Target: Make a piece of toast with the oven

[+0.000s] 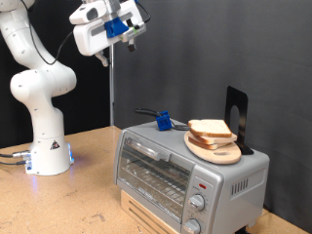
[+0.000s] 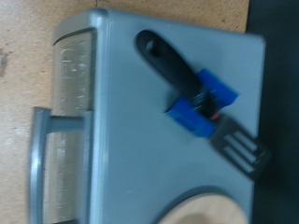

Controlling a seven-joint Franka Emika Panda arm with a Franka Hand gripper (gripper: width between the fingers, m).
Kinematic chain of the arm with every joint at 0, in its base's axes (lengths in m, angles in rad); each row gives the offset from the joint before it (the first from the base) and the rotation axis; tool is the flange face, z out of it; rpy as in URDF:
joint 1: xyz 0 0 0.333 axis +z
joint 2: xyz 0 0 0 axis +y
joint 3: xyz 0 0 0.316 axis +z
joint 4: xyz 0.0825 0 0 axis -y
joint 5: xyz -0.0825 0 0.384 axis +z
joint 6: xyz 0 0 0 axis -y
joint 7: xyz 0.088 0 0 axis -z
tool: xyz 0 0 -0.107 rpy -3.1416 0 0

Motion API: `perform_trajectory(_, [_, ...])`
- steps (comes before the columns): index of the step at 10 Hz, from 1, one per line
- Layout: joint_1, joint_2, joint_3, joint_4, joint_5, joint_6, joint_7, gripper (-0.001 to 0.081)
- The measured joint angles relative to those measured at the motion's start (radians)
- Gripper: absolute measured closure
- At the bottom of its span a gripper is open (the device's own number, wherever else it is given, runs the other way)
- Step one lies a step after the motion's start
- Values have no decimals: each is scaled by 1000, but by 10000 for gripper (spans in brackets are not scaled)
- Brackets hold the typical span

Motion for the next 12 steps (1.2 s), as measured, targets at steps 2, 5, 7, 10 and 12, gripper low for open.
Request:
perform_trajectory(2, [-21,55,-27,-1,-7,54,-13,0])
perform_trajectory(5, [-18,171,-87,47,10,81,-118,0])
perform_trajectory(7, [-13,232,-96,76,17,108,-161,0])
perform_trajectory(10, [1,257,-85,86,18,123,-174,0])
perform_trajectory(12, [0,256,-87,81,23,126,-174,0])
